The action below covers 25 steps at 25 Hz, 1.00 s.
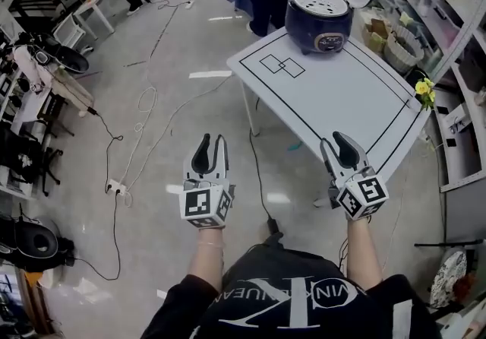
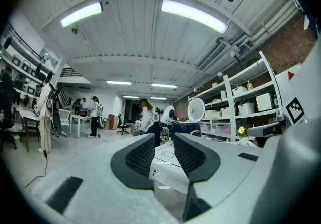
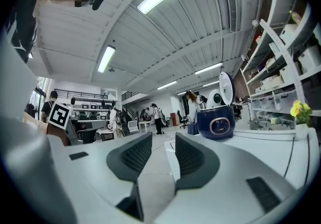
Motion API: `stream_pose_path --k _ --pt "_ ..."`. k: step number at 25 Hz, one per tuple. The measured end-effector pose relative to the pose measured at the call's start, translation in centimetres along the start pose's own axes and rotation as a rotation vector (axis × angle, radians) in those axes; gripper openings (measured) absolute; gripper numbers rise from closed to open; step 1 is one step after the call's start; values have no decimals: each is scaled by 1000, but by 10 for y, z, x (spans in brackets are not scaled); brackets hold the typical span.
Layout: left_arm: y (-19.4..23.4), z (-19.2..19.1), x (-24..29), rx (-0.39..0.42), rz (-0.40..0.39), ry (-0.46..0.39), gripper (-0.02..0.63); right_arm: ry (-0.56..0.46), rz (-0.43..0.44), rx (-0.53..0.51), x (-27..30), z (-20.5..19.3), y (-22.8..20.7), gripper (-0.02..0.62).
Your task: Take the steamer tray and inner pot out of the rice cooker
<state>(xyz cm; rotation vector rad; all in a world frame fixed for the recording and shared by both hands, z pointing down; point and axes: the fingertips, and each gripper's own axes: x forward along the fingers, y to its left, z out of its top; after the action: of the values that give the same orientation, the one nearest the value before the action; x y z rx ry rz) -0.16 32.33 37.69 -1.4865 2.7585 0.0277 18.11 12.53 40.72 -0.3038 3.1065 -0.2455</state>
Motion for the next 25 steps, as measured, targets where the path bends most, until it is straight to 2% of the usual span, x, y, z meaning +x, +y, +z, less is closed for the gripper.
stream_pose_path --k 11,21,25 --pt "52 4 68 -4 -65 -29 95 -39 -53 -23 72 9 -4 126" --pt "47 -13 106 -38 -132 4 98 -30 -93 -31 93 16 -24 127" --pt "46 -13 135 -34 -160 4 98 -32 -94 -41 118 20 -38 126"
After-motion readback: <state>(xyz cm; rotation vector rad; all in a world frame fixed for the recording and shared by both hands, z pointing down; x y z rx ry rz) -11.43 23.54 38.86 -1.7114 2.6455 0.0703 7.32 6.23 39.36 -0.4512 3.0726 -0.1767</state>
